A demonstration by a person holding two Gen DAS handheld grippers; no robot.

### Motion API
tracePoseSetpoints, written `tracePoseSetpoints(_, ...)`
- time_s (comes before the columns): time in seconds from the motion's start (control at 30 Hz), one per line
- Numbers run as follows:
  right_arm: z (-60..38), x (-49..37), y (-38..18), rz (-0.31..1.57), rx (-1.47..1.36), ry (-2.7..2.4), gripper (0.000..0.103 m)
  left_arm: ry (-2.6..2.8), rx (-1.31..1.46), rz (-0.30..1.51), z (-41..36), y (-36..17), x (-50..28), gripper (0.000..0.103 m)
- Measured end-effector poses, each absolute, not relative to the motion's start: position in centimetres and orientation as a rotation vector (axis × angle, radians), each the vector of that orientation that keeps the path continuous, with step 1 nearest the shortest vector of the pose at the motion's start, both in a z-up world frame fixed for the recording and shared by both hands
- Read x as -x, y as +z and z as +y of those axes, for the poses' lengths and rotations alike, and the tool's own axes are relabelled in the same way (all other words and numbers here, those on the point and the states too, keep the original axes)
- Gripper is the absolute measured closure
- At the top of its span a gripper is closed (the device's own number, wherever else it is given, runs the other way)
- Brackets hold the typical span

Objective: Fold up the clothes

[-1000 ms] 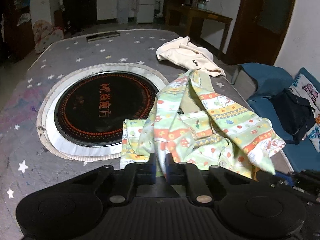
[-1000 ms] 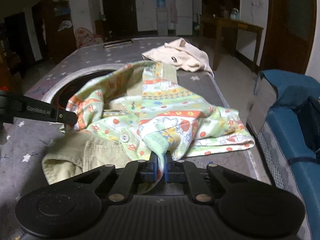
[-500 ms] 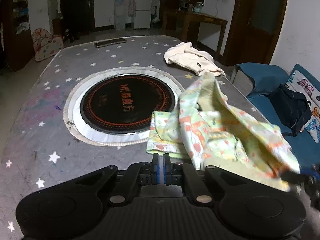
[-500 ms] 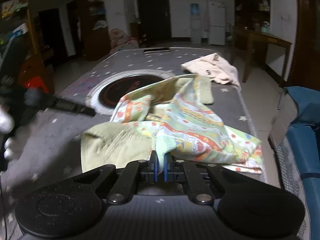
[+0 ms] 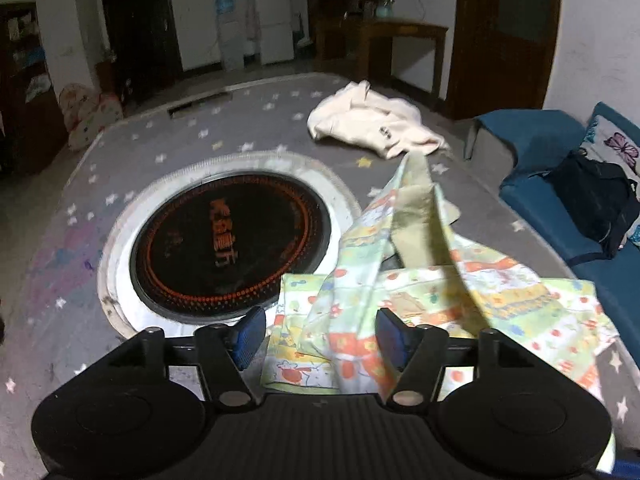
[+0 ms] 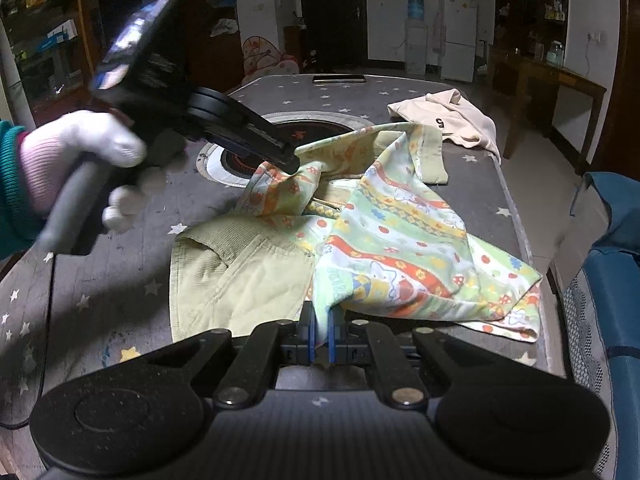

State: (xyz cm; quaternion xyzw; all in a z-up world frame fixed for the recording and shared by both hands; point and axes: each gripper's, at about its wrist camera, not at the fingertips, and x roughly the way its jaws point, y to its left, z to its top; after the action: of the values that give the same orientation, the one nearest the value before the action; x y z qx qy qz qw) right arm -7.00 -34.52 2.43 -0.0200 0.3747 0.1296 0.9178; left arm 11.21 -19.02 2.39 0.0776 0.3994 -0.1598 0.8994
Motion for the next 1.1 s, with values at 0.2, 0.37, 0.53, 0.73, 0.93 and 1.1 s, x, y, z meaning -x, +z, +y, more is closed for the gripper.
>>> tracePoseSetpoints(0.2, -34.9, 7.3, 2.6, 0.765, 0.034, 0.266, 0.098, -0.392, -0.085, 0.839, -17.2, 2.3, -10.5, 0.101)
tracePoseSetpoints(0.37, -35.3, 8.0, 3.4, 0.75, 0.036, 0.272, 0.098, -0.392, -0.059, 0.81, -14.6, 3.9, -8.4, 0.102)
tracePoseSetpoints(0.53, -35.3, 9.0, 4.0, 0.746, 0.032, 0.302, 0.098, -0.391, -0.038, 0.786, -11.7, 5.0, -5.4, 0.102)
tracePoseSetpoints(0.73, -34.5, 10.6, 4.5, 0.754, 0.056, 0.365, 0.098, -0.415, -0.057, 0.768, -8.5, 5.6, -0.7, 0.102)
tracePoseSetpoints(0.93, -33.7, 11.1, 5.0, 0.766, 0.041, 0.409, 0.092, -0.419, -0.076, 0.795, -5.5, 4.3, 4.4, 0.102)
tracePoseSetpoints(1.1, -32.8, 10.9, 5.5, 0.746, 0.063, 0.424, 0.08, -0.413, -0.087, 0.838, -3.1, 2.7, 8.1, 0.102)
